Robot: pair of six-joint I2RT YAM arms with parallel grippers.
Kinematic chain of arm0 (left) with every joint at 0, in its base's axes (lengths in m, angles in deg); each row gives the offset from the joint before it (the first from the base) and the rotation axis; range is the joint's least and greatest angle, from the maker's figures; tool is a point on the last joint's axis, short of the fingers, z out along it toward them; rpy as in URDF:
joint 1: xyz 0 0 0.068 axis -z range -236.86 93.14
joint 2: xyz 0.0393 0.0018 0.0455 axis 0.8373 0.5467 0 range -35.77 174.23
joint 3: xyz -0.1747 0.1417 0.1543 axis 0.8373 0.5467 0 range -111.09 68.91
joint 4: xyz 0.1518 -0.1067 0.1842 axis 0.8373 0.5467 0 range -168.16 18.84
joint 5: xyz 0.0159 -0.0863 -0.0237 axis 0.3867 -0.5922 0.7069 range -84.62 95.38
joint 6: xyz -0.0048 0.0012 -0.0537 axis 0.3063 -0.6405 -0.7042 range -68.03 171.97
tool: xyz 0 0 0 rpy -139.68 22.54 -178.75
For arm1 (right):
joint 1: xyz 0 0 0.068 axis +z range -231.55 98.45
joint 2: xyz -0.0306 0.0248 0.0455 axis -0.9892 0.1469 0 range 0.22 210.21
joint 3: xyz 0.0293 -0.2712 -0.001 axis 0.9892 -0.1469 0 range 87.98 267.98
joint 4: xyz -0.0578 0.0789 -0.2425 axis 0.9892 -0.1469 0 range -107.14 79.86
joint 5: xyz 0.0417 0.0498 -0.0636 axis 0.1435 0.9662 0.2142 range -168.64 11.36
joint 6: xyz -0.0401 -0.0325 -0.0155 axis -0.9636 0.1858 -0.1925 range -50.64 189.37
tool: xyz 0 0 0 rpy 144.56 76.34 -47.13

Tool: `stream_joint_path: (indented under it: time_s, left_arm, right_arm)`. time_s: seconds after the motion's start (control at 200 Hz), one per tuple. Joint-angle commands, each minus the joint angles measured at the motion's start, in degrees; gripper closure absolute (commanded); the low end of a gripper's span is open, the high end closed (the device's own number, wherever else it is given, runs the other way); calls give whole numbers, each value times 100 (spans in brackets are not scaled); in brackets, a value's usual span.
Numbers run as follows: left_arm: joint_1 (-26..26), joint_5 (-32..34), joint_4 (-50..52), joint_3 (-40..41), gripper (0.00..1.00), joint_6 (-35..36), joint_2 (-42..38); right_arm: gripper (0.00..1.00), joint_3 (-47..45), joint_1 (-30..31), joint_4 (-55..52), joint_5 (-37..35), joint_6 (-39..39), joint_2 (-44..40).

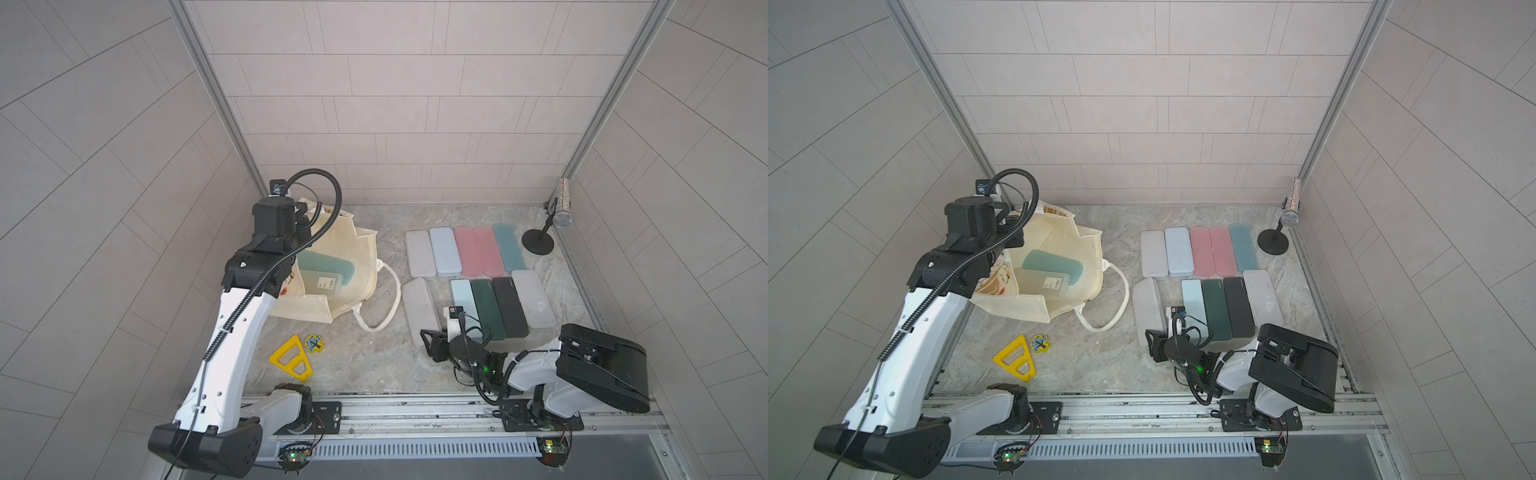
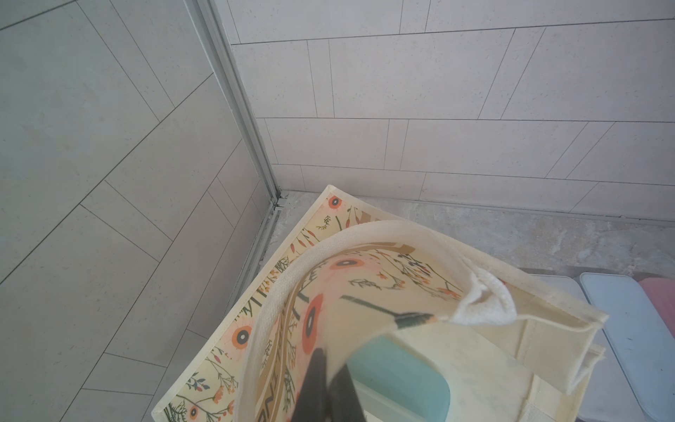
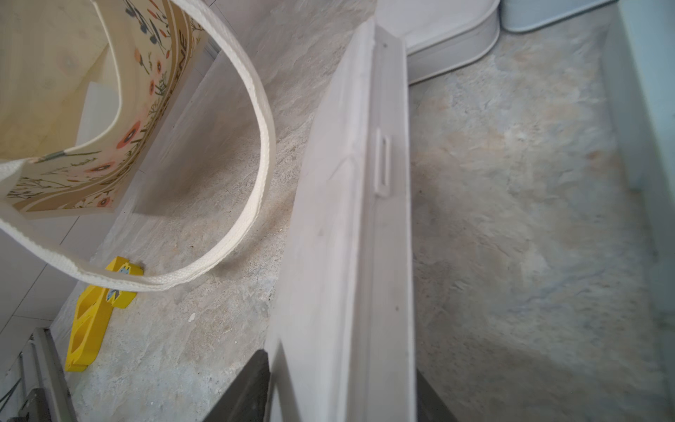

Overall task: Take out the pencil case from the canvas bag
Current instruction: Place the pencil case at the center of the board.

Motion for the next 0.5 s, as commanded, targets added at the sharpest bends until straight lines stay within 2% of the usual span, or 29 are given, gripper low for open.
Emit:
stream_joint_path:
  time_s: [0.0, 0.11, 0.19, 0.37, 0.49]
  left_arm:
    - [-17, -50, -414, -249, 100, -100, -76]
    - [-20, -19, -433, -188, 100, -91, -110]
    - [-21, 70, -458, -159, 100, -53, -125]
    - [-73, 311, -528, -44, 100, 54, -210]
    - [-199, 507, -490, -77, 100, 104, -282]
  right_arm:
    - [40, -64, -26, 358, 96, -6, 30]
    - [37, -172, -26, 305, 46, -138, -166]
    - [35, -160, -26, -212, -90, -332, -601]
    - [34, 357, -17, -2639, -586, -1136, -1909]
    - [35, 1143, -52, -4506, -1022, -1466, -2234]
